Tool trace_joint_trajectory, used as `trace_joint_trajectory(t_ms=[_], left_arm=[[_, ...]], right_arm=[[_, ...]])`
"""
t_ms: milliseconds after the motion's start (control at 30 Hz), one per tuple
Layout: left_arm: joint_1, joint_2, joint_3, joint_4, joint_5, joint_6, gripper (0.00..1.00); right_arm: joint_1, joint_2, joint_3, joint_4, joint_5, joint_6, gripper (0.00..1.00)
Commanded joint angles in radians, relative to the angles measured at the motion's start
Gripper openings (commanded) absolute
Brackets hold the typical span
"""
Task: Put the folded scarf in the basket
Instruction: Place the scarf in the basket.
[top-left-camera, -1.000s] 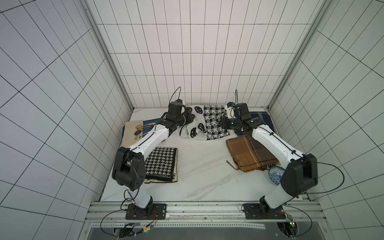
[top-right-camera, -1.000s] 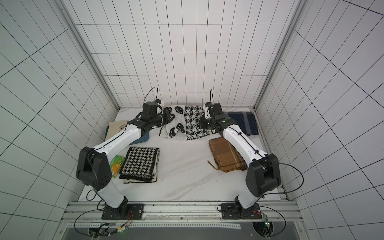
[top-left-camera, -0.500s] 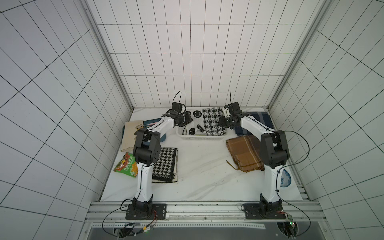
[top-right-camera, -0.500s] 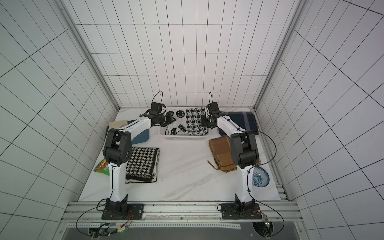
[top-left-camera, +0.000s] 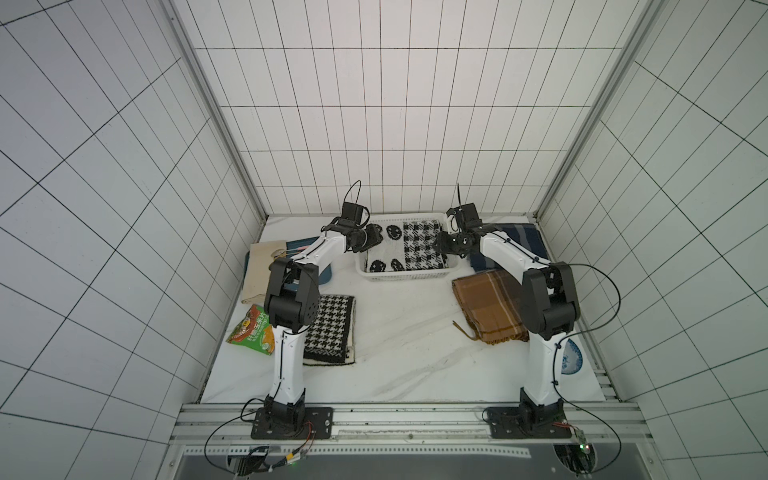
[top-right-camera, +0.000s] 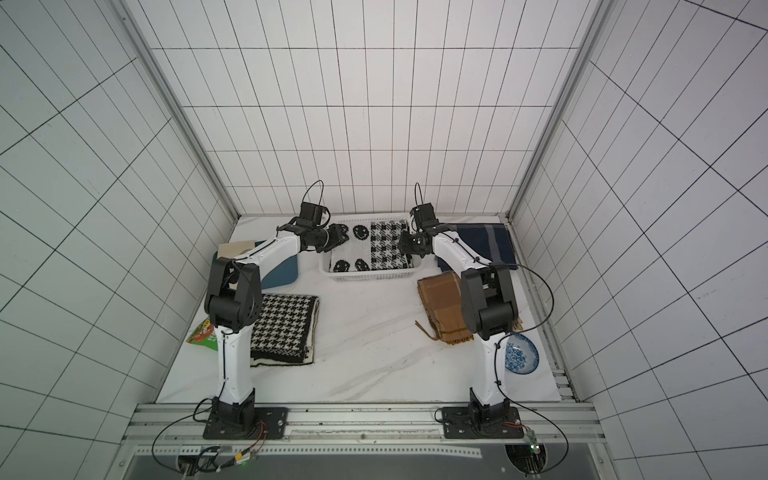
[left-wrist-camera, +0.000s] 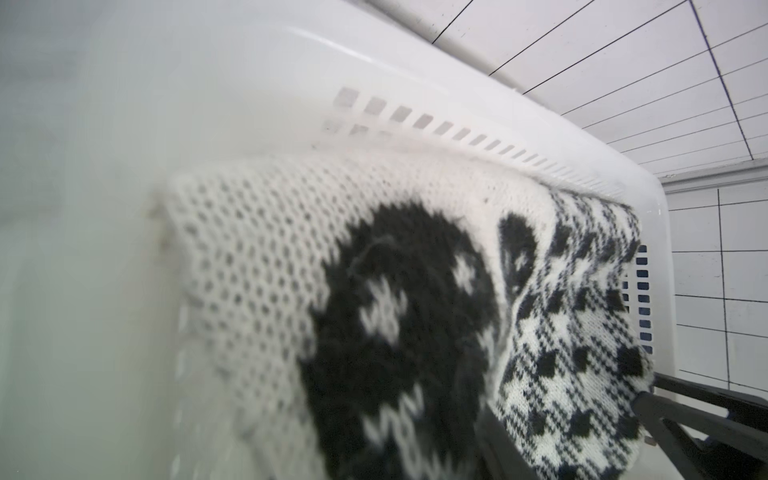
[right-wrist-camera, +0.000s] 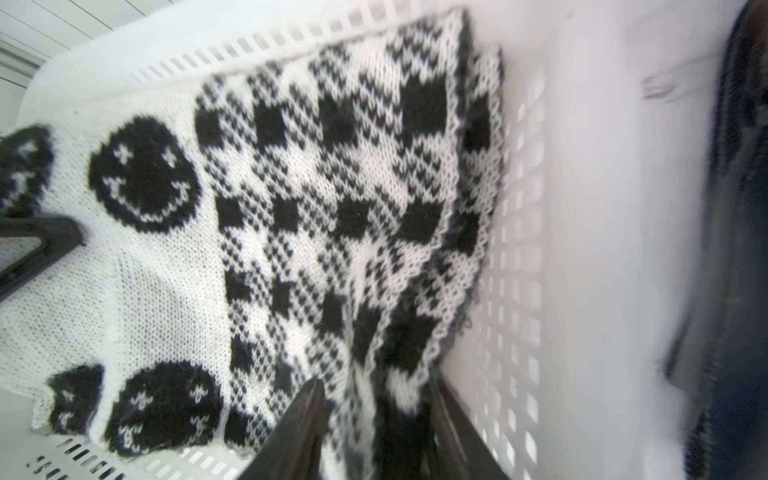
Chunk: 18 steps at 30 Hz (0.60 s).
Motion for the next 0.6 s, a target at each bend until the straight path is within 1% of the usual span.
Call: trace_joint_trajectory(t_ms=[0, 33, 133, 233, 300, 367, 400, 433, 467, 567], left_arm=[[0.008, -0.072, 0.017, 0.0, -0.027, 0.024, 0.94], [0.008, -0.075, 0.017, -0.007, -0.029, 0.032, 0.97], [0.008, -0.094, 0.016, -0.034, -0.038, 0.041, 0.97], [-0.008, -0.159, -0.029, -0.004, -0.07, 0.049, 0.97], [-0.013, -0.196, -0.045, 0.008, -0.102, 0.055, 0.97], [-0.024, -0.231, -0.051, -0.014, -0.172, 0.078, 0.97], [-0.032, -0.246, -0.07, 0.003, -0.183, 0.079, 0.97], [-0.038, -0.261, -0.107, 0.056, -0.158, 0.069, 0.98], [-0.043, -0.267, -0.145, 0.124, -0.11, 0.051, 0.98], [-0.084, -0.233, -0.136, 0.15, -0.11, 0.069, 0.98]], right_arm=[[0.011, -0.064, -0.006, -0.039, 0.063, -0.027, 0.44], [0.01, -0.08, -0.014, -0.039, 0.073, -0.029, 0.44], [0.019, -0.114, -0.04, -0.026, 0.112, -0.036, 0.44], [0.038, -0.121, -0.041, -0.017, 0.121, -0.053, 0.45], [0.052, -0.103, -0.024, -0.016, 0.094, -0.059, 0.44], [0.063, -0.079, -0.007, -0.016, 0.052, -0.066, 0.42], [0.067, -0.065, 0.0, -0.014, 0.038, -0.066, 0.42], [0.067, -0.046, 0.014, -0.015, 0.027, -0.065, 0.41], [0.068, -0.024, 0.032, -0.022, 0.019, -0.067, 0.4], [0.071, 0.034, 0.069, -0.048, 0.01, -0.072, 0.36]])
